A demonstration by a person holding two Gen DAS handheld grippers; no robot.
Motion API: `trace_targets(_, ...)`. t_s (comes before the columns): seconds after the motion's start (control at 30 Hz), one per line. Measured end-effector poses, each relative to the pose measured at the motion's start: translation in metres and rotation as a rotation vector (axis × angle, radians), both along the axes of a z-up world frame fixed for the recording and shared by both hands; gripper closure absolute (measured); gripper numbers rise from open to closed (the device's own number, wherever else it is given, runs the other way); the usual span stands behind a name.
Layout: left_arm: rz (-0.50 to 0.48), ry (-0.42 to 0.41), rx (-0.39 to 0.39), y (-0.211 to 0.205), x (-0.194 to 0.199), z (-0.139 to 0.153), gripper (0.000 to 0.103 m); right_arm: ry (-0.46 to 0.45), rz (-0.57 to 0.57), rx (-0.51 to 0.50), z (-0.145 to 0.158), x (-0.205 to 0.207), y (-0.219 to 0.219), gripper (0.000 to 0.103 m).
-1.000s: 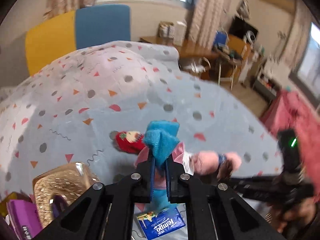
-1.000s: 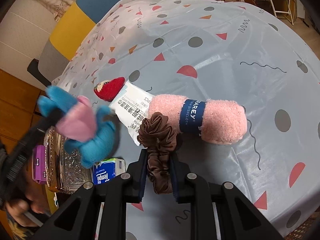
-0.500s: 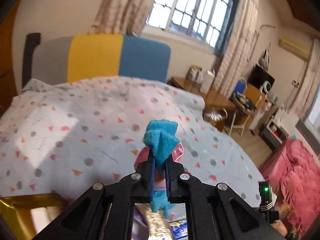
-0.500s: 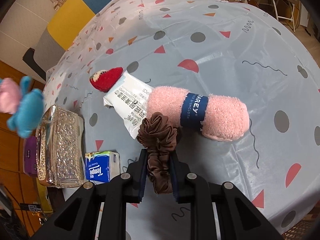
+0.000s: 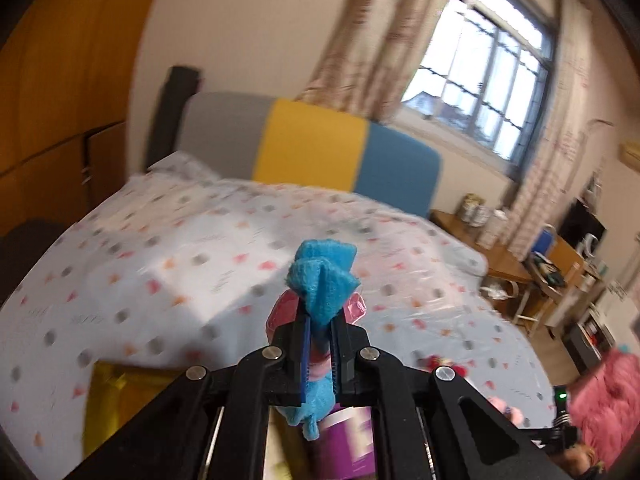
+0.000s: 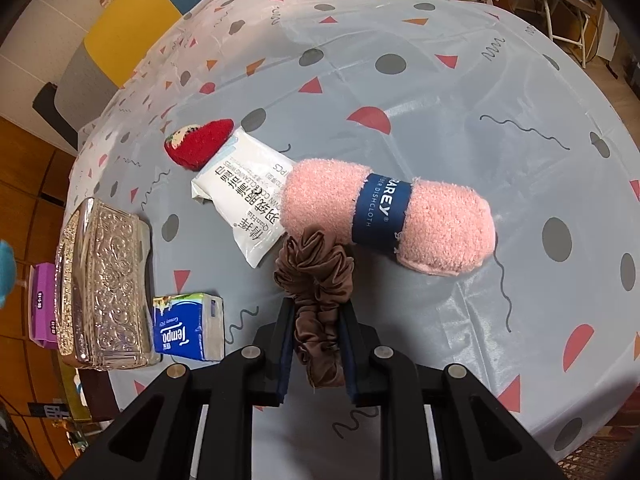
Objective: Organize soft objects
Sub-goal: 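Carry the plush toy into the gold tray and open the left tool, then carry the brown scrunchie into the gold tray and open the right tool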
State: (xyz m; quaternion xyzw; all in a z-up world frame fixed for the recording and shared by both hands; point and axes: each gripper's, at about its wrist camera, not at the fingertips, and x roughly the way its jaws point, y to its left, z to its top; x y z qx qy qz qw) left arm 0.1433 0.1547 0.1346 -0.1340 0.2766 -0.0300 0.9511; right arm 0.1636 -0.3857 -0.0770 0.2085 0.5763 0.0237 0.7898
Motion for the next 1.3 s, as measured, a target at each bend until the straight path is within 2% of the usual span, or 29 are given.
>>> trace_targets(0.27,0.155,0.131,-0.015,0.065,-0.036,-0.076,0.095,0.032,0.012,-0.067,-0.003,0.002,0.01,0.083)
trace_targets(0.43,0.196,0.211,0.0,0.082,-0.052,-0.118,0.095,0.057,0.022,-0.104,-0.005,0.003,0.016,0.083)
trace_targets(0.53,0.221,0.238,0.0,0.089,-0.059,-0.134,0.092,0.067,0.023,-0.124,-0.006,0.002,0.019,0.083)
trace_targets(0.57,0.231,0.237,-0.003,0.092,-0.06,-0.137,0.087,0.071,0.022,-0.132,-0.006,0.002,0.02,0.084)
trace_targets(0.63,0.24,0.243,-0.019,0.098,-0.061,-0.138,0.069,0.076,0.021,-0.144,-0.007,0.002,0.021,0.083)
trace_targets(0.67,0.256,0.239,-0.022,0.102,-0.062,-0.139,0.055,0.078,0.021,-0.148,-0.007,0.002,0.022,0.083)
trace_targets(0.7,0.27,0.231,-0.019,0.103,-0.064,-0.137,0.05,0.081,0.019,-0.152,-0.007,0.002,0.023,0.083)
trace_targets(0.77,0.289,0.207,-0.014,0.107,-0.068,-0.131,0.049,0.085,0.015,-0.158,-0.008,0.001,0.022,0.083)
trace_targets(0.87,0.312,0.166,0.001,0.107,-0.078,-0.122,0.038,0.085,0.019,-0.166,-0.008,0.0,0.024,0.083)
trace_targets(1.0,0.283,0.141,0.029,0.093,-0.096,-0.118,0.032,0.102,0.029,-0.179,-0.011,-0.001,0.032,0.083)
trace_targets(1.07,0.261,0.143,0.048,0.082,-0.106,-0.12,0.027,0.104,0.03,-0.181,-0.011,-0.002,0.034,0.083)
trace_targets(1.3,0.193,0.197,0.04,0.053,-0.127,-0.132,0.025,0.043,0.042,-0.171,-0.001,-0.008,0.042,0.084)
